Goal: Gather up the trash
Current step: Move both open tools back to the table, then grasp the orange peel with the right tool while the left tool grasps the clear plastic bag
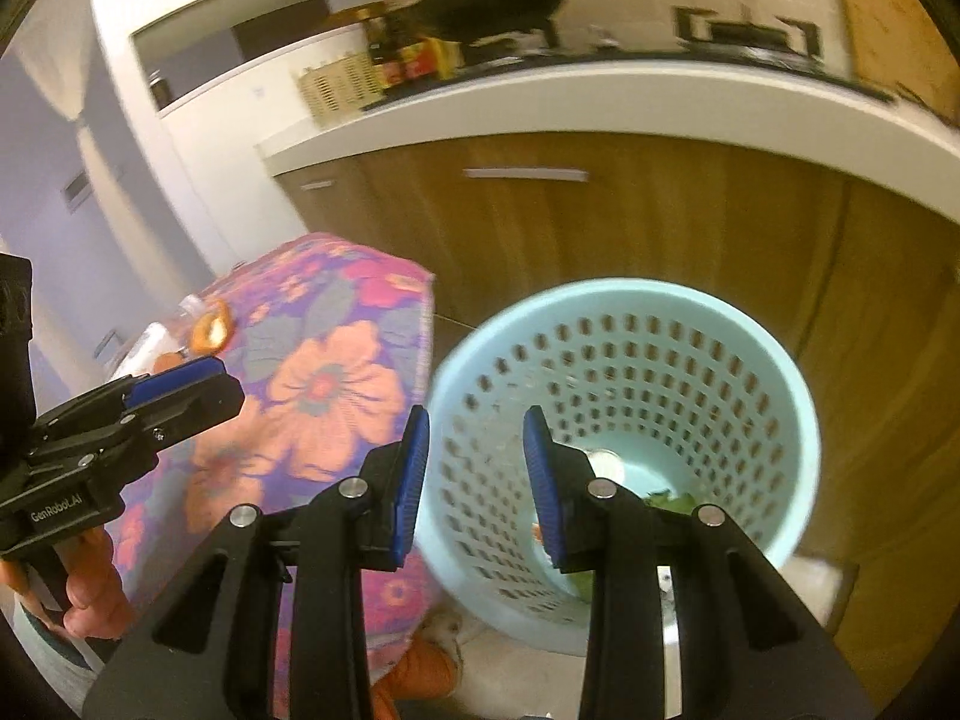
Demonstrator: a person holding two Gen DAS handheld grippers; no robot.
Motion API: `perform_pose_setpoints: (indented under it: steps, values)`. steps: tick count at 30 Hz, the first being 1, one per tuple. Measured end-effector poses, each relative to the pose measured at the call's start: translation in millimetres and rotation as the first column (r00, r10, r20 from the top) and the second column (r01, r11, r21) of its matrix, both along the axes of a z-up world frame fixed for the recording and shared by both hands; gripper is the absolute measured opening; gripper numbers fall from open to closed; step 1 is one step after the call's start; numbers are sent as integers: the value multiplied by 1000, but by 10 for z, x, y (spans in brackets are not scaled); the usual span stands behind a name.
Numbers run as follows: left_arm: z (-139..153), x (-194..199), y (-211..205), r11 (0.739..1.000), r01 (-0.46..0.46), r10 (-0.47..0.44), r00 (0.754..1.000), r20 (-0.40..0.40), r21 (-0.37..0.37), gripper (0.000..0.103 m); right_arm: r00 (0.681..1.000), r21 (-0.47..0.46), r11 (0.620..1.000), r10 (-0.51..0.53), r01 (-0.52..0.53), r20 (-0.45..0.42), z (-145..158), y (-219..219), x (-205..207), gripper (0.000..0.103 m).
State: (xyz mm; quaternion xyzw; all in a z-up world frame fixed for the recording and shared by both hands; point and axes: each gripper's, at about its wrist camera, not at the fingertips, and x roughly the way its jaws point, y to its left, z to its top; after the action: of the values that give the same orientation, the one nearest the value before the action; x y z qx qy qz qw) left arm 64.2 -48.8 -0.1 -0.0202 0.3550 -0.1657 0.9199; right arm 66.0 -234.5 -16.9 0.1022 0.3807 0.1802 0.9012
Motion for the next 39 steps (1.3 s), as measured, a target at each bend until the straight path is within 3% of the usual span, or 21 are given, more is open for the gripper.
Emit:
perform_pose_setpoints:
  steps: [6, 12, 14, 17, 20, 24, 28, 34, 36, 39]
  values:
    - [146, -242, 542, 994, -108, 109, 993, 42, -19, 49, 993, -45, 993, 109, -107, 44, 205, 542, -12, 29]
    - [222, -522, 1191, 966, -260, 260, 962, 85, -12, 49, 975, -96, 975, 208, -200, 81, 381, 1087, -11, 29]
    - [238, -670, 1448, 943, -332, 331, 937, 108, -5, 50, 968, -110, 968, 234, -224, 85, 411, 1244, 2, 29]
    - [260, -847, 1765, 903, -429, 423, 895, 142, 17, 64, 959, -129, 958, 268, -256, 93, 446, 1476, 20, 31]
    - [284, -992, 2170, 856, -517, 509, 847, 151, 16, 71, 951, -131, 951, 292, -279, 97, 472, 1666, 44, 46]
    - [320, -1063, 2743, 798, -602, 599, 789, 136, -19, 75, 940, -146, 940, 325, -309, 107, 509, 1911, 85, 46]
    - [232, -1031, 3167, 774, -632, 633, 772, 58, -41, 76, 930, -173, 928, 352, -331, 109, 538, 2142, 133, 47]
    - [-34, -816, 3622, 766, -635, 630, 772, -76, -102, 72, 921, -182, 916, 379, -358, 94, 526, 2355, 216, 47]
    - [-141, -681, 3654, 781, -618, 608, 785, -115, -90, 70, 919, -191, 911, 385, -365, 85, 493, 2416, 233, 47]
    - [-292, -497, 3632, 792, -611, 603, 783, -152, -3, 62, 917, -207, 906, 391, -369, 76, 451, 2480, 251, 47]
